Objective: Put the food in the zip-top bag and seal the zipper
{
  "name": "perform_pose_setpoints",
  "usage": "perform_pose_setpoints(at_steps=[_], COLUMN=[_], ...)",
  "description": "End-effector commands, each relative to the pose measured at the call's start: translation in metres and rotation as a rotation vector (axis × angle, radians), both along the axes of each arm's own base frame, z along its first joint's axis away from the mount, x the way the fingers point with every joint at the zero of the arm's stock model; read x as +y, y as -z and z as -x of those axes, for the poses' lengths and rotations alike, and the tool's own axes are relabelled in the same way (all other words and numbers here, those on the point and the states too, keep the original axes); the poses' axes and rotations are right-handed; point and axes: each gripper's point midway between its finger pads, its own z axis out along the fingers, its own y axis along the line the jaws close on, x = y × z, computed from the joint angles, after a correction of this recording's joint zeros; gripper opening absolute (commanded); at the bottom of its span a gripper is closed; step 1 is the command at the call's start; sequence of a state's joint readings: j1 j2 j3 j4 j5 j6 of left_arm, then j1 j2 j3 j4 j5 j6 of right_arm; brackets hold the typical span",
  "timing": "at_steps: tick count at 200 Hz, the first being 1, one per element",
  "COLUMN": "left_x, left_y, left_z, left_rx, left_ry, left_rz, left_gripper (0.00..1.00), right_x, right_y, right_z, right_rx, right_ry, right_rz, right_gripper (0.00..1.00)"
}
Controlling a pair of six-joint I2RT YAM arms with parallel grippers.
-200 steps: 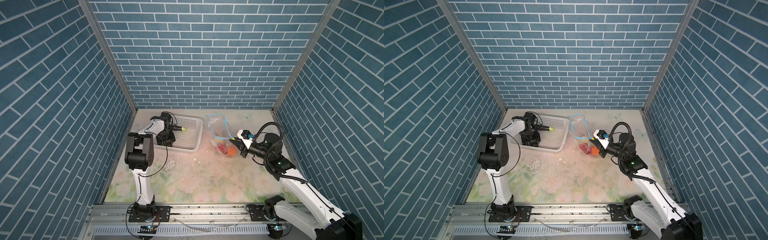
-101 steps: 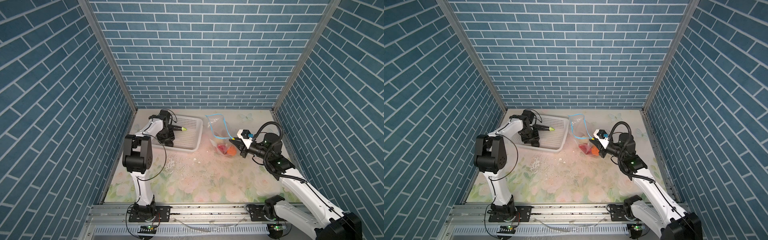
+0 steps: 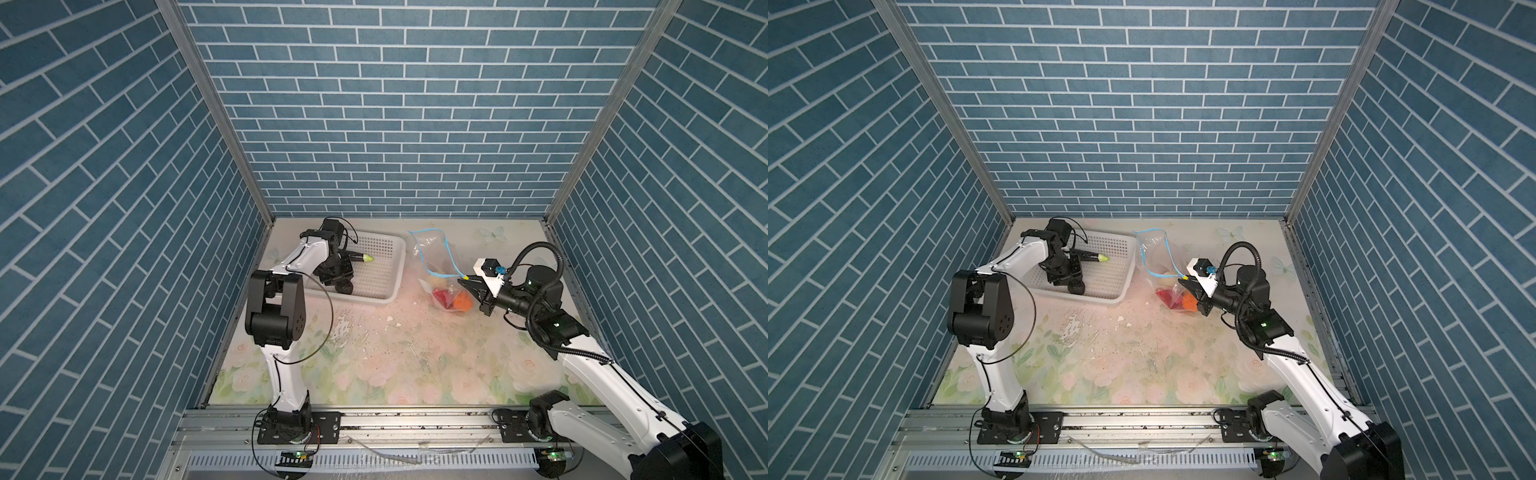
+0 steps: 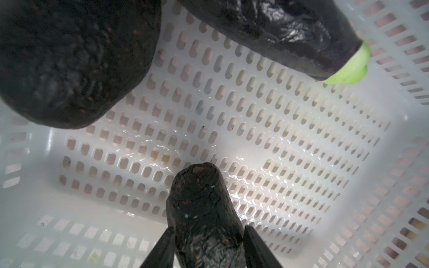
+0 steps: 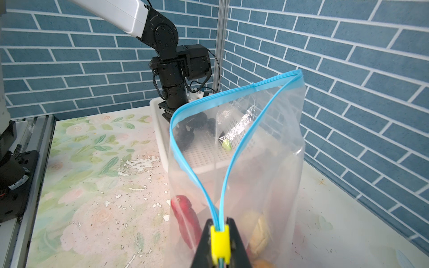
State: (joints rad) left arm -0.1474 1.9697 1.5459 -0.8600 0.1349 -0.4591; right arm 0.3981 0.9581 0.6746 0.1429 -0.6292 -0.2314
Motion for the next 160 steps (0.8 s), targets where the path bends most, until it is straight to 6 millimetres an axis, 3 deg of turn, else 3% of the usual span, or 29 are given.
perform_pose_setpoints(at_steps=[1,27,66,160], left_x=[-0.002,-0.007,-0.008,-0.003], left_y=[0.005,0.022,0.032,0.045], left_z=[0.007,0.017,0.020,0.028], left_rx=[0.020,0.068,0.089,0.137], left_ry=[0.032,0.051,0.058,0.072], left_rz=[-0.020,-0.008,-0.019,-0.056], left_gripper=[0.55,0.63,0.71,0.69], right_x=[0.000,0.000,0.001,0.000], right_y=[-0.016,-0.015,-0.012,-0.013], right_z=[-0.002,-0.004,-0.004,-0.006], right_rx=[-0.026,-0.025,-0.014,-0.016], right_ry=[0.001,0.008,0.006,0.010], right_rz=[-0.024,-0.022,-0.020,-0.019], right_gripper=[0.00,0.00,0.00,0.00])
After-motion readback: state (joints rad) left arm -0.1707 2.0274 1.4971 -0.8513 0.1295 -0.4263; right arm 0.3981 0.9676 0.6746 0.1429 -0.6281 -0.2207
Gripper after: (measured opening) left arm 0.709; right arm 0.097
